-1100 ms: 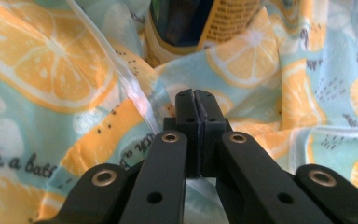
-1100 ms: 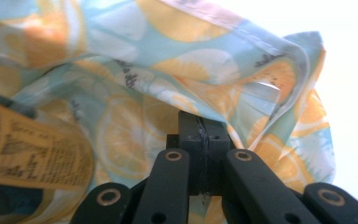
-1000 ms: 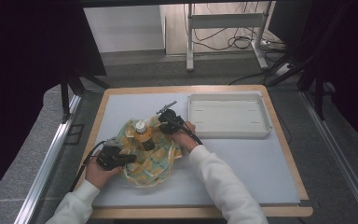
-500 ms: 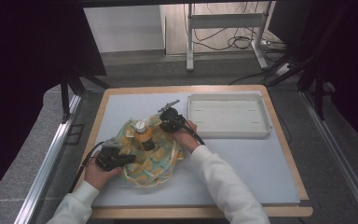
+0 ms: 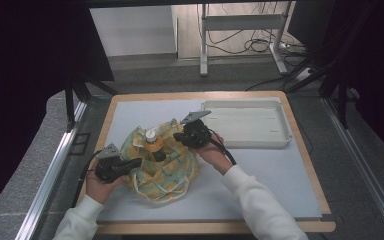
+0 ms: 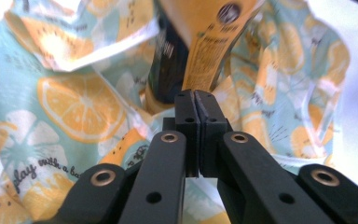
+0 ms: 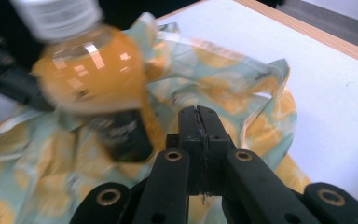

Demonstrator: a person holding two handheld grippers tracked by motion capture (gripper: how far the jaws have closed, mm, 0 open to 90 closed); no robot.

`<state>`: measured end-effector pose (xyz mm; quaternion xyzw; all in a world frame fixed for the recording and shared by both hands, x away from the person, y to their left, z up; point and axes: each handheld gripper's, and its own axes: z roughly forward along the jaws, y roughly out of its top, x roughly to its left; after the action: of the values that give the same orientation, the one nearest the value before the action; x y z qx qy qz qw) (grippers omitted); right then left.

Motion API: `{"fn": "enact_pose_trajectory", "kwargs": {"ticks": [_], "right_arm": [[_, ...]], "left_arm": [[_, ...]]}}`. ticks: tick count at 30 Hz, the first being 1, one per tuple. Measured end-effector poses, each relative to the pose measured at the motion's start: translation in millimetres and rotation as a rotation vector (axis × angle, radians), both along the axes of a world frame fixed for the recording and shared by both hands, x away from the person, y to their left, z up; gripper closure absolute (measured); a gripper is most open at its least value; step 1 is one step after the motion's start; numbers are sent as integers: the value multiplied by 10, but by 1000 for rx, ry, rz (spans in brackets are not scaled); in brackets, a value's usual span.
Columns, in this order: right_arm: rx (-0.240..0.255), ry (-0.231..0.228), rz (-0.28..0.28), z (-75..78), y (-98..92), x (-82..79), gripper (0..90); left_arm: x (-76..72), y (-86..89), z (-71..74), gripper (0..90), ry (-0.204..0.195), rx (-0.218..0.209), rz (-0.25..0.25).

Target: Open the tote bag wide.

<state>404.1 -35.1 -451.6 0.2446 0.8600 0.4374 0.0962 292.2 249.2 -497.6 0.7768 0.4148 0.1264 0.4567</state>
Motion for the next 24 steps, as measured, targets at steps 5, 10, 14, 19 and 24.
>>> {"fn": "enact_pose_trajectory", "kwargs": {"ticks": [5, 10, 14, 19, 24], "right_arm": [[24, -9, 37, 6, -161, -164, 884], [39, -11, 61, -18, -295, -278, 850], [40, -12, 102, -41, -351, -315, 730], [46, -25, 100, -49, -343, -357, 527], [65, -46, 90, -58, -336, -407, 412]], "left_arm": [[-52, -14, 51, 884, -10, -9, 11], [-97, -4, 77, 848, -19, -9, 29], [-202, -11, 78, 718, -69, 8, 78], [-246, -1, 89, 500, -92, 11, 117], [-224, 32, 75, 302, -73, 12, 97]]}}
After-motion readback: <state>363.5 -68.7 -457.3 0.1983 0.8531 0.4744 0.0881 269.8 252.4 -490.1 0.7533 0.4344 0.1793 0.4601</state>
